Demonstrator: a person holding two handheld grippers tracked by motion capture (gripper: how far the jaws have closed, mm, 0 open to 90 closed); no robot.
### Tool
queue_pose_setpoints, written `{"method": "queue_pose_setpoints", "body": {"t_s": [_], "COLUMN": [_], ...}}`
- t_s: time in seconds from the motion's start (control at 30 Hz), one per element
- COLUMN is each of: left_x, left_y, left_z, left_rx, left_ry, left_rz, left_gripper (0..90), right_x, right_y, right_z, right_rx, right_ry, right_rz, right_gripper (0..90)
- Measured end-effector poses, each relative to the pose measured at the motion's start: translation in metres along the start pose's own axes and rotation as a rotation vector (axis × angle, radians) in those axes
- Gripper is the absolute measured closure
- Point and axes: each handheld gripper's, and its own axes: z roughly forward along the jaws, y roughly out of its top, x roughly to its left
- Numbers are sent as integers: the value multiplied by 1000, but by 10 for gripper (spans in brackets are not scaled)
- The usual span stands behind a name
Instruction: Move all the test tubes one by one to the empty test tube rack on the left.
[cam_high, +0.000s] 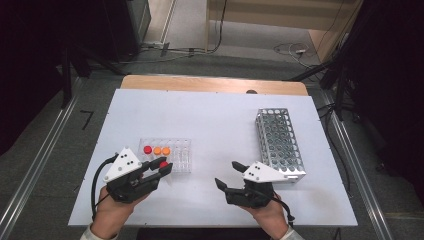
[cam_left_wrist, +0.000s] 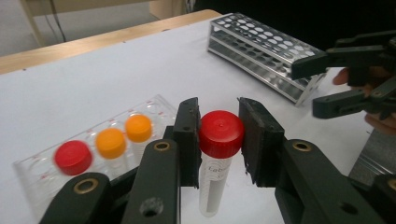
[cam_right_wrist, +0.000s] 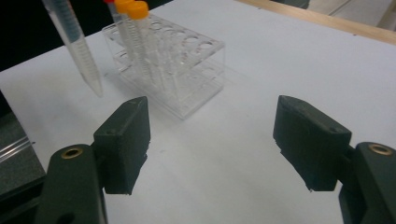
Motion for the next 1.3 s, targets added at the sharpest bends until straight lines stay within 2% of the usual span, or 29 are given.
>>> {"method": "queue_pose_setpoints", "body": {"t_s": [0.3,0.5,0.87,1.03,1.3], "left_x": [23,33,49,57,64], "left_y": [6,8,13,14,15], "left_z": [-20,-25,-30,-26,-15], "left_rx": [-35,-48,-65,-67,-78], "left_ry": [68,121,198,235,263], "left_rz": [-35,-33,-28,-29,-42], "left_gripper": [697,697,698,698,699], "right_x": [-28,-38,-41,-44,-46], "right_y": [-8,-12,-11,-11,-12], "right_z": [-27,-35,-37,-39,-40], "right_rx": [-33,-40,-47,-54,-56], "right_ry": [-72,-100,-117,-127,-131], "right_rz": [64,94,103,110,114], "right_gripper": [262,262,263,266,266]}}
